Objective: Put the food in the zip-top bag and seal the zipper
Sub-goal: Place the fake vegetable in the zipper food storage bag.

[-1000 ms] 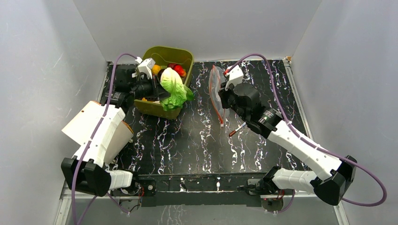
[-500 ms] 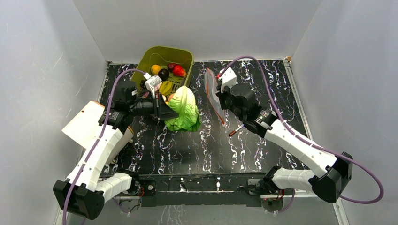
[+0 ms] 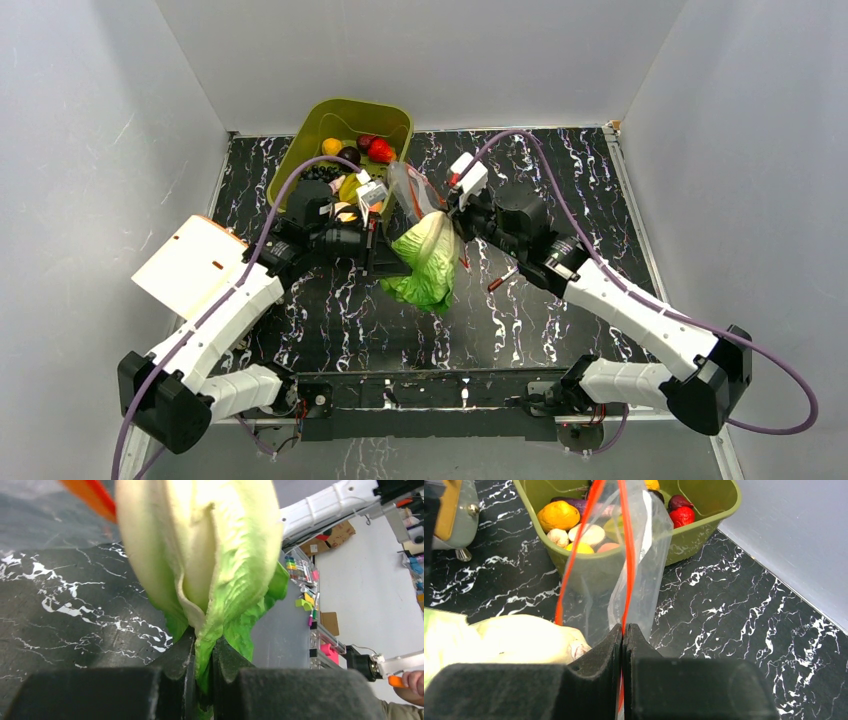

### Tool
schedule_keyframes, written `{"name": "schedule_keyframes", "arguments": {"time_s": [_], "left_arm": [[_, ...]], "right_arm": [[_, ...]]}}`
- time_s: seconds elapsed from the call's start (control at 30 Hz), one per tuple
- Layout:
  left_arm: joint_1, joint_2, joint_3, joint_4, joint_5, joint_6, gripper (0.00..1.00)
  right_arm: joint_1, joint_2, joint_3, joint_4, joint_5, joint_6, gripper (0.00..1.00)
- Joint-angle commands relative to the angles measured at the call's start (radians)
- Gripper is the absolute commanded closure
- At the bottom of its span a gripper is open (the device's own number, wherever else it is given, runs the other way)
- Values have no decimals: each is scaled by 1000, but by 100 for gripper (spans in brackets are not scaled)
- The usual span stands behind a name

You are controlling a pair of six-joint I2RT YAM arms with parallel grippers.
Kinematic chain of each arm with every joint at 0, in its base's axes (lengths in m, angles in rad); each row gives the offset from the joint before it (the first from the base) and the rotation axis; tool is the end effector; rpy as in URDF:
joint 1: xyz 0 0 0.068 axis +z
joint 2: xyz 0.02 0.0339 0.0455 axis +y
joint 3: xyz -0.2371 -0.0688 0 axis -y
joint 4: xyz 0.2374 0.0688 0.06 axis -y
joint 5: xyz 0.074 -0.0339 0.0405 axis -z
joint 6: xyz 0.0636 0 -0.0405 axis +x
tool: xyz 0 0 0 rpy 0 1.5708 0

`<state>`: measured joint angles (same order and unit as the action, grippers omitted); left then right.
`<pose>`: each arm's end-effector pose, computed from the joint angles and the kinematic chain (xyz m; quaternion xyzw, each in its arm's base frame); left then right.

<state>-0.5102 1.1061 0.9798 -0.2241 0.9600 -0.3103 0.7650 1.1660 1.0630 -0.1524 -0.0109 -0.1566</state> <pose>0.2019 -0.1727 0.3172 0.3358 0.6969 -0.5498 0.3152 0.2174 0.2097 0.3319 -0.3549 0.7074 0.1872 0.5819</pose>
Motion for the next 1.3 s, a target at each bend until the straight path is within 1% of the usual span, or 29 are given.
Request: {"name": "schedule_keyframes", "arguments": {"time_s": [0.0,0.03,0.23,0.37,0.63,0.83,0.93,1.1,1.27], "left_arm": [[-5,22,41,-36,-104,30,100],[-5,29,49,-60,-152,27,100],[-5,56,86,-141,-235,29,100],[-5,61,96,-146,-251,19,100],[-5,66,93,-193,-313,43,100],[-5,52,76,-147,-285,29,100],[-5,56,80,-161,-315,37,100],[-5,84,114,-231,-382,57,100],[-5,84,130,-243,-424,51,100]], "right_arm": [[24,-67,-14,70,-53,-30,100],[25,-77,-17,66,-51,-34,100],[29,-108,-25,61,-54,-48,100],[35,-102,-23,55,-70,-47,100],[42,-100,-18,39,-27,-55,100],[43,-88,-7,19,-26,-37,100],[45,-88,-3,16,-23,-31,100],[49,-94,-4,20,-28,-29,100],[58,-88,-14,23,-38,-15,100]]}}
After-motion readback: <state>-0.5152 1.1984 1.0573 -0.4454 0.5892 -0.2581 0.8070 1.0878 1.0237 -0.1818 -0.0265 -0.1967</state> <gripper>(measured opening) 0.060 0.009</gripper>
